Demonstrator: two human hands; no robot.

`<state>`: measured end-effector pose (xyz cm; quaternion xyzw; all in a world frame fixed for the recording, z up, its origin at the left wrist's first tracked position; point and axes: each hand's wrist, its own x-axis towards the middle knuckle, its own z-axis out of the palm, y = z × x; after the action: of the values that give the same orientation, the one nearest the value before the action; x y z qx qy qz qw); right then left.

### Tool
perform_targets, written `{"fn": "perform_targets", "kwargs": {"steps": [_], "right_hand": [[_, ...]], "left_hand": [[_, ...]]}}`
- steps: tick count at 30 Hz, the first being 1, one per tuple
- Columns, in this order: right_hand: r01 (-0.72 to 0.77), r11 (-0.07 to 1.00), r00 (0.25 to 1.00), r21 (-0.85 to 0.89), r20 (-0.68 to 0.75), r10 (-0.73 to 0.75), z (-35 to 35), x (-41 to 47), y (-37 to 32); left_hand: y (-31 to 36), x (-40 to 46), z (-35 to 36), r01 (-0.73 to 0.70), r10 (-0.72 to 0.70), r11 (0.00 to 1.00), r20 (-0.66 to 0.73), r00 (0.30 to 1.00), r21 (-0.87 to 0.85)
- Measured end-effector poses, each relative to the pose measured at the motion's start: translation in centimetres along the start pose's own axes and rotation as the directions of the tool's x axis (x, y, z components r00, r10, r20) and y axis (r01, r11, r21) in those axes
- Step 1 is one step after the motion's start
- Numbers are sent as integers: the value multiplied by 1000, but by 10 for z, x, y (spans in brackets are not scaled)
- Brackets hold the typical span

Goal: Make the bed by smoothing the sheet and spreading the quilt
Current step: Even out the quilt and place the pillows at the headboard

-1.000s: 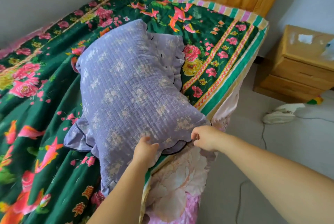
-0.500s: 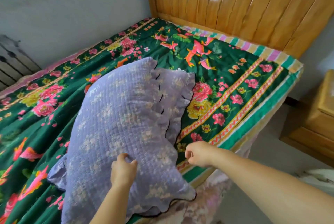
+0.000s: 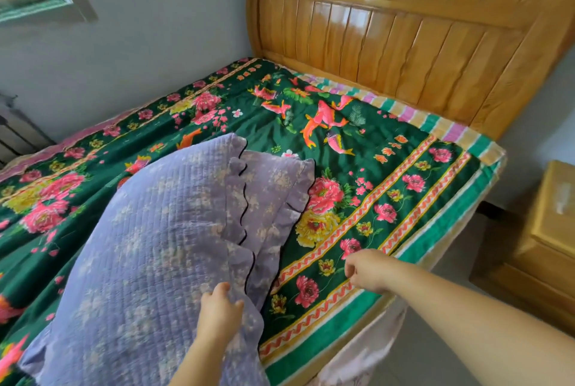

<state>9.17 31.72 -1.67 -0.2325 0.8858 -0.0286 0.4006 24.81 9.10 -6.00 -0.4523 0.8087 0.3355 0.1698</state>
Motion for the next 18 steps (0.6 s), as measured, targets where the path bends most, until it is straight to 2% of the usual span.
{"fn": "perform_targets", "kwargs": {"steps": [5, 10, 18], "right_hand": [[-12, 1000, 999, -16, -52, 11, -40, -1, 33], [-64, 997, 997, -38, -34, 63, -79, 26, 86], [-56, 995, 996, -85, 70, 62, -139, 118, 186]], "left_hand": [[67, 14, 8, -177, 177, 984, -2, 984, 19], [151, 30, 30, -294, 293, 954, 25, 956, 65], [267, 89, 78, -256, 252, 950, 45, 967, 181]]}}
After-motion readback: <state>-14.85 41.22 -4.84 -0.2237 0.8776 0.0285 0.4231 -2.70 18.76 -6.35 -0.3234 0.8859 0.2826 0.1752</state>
